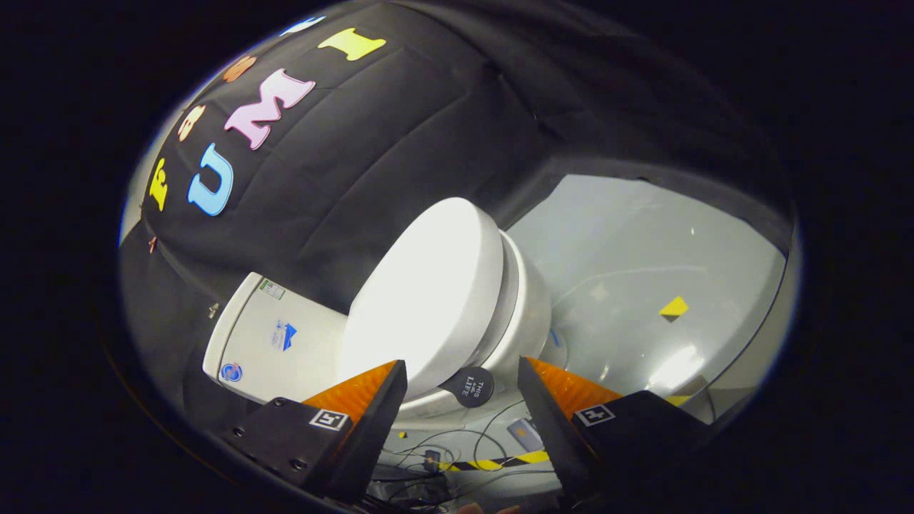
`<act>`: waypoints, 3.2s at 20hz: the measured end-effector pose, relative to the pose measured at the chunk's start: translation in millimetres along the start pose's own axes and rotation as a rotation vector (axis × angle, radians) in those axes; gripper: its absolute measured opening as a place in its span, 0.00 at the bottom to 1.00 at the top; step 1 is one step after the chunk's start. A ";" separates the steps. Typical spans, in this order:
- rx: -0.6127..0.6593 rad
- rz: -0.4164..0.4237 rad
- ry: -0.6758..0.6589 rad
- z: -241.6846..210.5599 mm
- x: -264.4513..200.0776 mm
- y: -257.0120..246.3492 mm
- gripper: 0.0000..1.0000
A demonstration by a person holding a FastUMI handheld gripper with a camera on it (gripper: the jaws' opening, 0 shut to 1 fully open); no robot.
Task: Open the toilet lid.
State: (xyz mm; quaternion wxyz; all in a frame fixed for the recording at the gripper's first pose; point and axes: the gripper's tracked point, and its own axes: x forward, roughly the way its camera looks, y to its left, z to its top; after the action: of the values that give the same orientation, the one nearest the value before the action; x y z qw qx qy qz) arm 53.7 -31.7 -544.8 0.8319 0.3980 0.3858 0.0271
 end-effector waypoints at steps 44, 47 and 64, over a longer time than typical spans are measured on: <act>0.089 -0.058 0.180 -0.3 -0.2 59.7 0.06; 0.046 -0.066 0.149 8.1 -13.3 90.2 0.06; -0.295 -0.226 -0.049 -3.9 -53.5 237.8 0.06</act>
State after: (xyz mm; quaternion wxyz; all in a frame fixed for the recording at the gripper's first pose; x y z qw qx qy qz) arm 75.8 114.1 -350.7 0.8883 0.2263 0.3992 -0.0199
